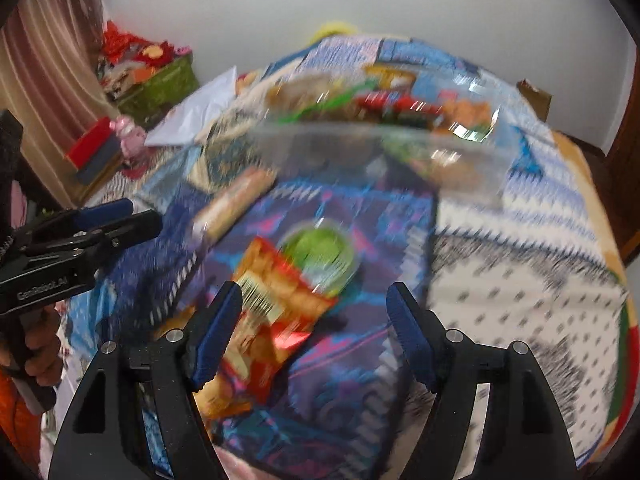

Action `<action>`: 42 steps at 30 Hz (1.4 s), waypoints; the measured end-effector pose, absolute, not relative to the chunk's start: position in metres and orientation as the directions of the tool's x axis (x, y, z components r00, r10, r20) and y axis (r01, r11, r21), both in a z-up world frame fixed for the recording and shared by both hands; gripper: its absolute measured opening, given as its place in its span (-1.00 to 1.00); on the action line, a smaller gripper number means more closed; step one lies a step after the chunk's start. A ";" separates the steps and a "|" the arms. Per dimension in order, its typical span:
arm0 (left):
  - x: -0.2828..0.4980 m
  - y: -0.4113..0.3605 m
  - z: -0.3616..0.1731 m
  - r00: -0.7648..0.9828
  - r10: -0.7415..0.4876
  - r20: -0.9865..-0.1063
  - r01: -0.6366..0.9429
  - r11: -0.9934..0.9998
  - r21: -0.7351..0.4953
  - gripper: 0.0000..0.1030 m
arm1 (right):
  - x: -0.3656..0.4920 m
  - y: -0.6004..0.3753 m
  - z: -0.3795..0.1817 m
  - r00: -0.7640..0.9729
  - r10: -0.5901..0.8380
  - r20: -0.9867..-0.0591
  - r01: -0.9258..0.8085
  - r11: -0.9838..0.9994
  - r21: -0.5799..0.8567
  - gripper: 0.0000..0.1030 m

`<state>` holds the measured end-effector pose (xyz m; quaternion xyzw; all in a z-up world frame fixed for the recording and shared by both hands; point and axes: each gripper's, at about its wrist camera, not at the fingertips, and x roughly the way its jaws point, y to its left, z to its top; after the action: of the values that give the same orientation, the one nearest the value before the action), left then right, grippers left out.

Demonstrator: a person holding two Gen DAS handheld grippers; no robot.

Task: Organize snacks
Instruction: 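Grasp the red chip bag with the right gripper while the left moves toward the cream bread pack, then grasp the cream bread pack with the left gripper while the right holds the red chip bag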

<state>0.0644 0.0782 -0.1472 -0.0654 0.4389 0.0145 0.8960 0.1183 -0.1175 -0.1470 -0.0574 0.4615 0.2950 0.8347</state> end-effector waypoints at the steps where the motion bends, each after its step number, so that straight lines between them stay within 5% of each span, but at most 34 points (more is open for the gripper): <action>1: 0.059 0.079 -0.150 0.610 -0.027 -0.792 -0.085 0.991 -0.099 0.23 | 0.116 -0.114 -0.150 0.392 0.442 -0.807 -0.546 0.817 0.183 0.39; 11: 0.028 0.076 -0.170 0.578 -0.082 -0.812 -0.081 0.984 -0.157 0.23 | 0.111 -0.093 -0.174 0.314 0.472 -0.824 -0.542 0.802 0.252 0.47; 18: 0.015 0.064 -0.172 0.561 -0.102 -0.822 -0.057 0.985 -0.162 0.23 | 0.101 -0.105 -0.163 0.345 0.491 -0.800 -0.563 0.790 0.243 -0.02; 42: 0.081 -0.011 -0.189 0.489 -0.093 -0.867 0.097 0.994 -0.053 0.34 | 0.103 -0.202 -0.140 0.467 0.478 -0.744 -0.445 0.854 0.269 -0.08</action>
<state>0.0809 -0.0110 -0.1886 0.0016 0.5026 -0.0551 0.8628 0.1031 -0.2018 -0.1402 0.0187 0.4402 0.2693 0.8564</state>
